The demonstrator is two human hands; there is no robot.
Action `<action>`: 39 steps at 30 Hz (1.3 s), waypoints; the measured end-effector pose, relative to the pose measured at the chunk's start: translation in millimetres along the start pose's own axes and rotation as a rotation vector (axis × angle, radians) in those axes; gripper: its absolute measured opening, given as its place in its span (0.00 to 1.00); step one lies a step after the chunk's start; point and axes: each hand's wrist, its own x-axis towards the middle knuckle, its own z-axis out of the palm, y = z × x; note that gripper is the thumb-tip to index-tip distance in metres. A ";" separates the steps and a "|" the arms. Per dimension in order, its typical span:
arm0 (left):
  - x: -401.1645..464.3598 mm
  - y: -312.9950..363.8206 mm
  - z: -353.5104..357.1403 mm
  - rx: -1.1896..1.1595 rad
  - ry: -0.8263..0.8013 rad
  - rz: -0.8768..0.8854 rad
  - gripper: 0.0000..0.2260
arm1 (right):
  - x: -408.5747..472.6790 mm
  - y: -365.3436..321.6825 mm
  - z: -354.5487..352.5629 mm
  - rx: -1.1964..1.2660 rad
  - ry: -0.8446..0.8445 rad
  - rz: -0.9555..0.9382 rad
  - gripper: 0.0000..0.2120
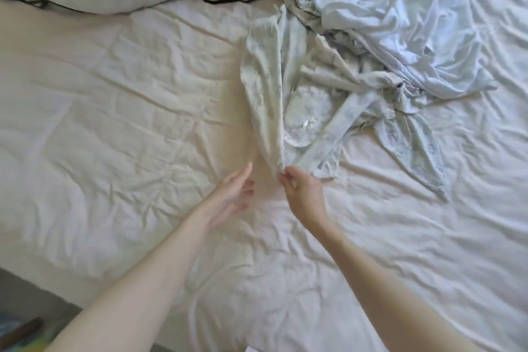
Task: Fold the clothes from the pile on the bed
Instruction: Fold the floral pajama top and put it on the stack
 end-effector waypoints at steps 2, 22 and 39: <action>-13.7 6.8 16.7 -0.045 -0.077 0.045 0.10 | -36.1 -7.6 -2.0 0.050 -0.089 -0.022 0.11; -118.3 -96.6 -32.2 1.050 0.133 -0.011 0.15 | -47.4 45.8 -49.6 -0.402 -0.159 0.214 0.34; -39.2 -141.6 35.1 1.471 0.118 0.375 0.22 | -66.6 93.1 -43.4 -0.326 0.099 0.099 0.15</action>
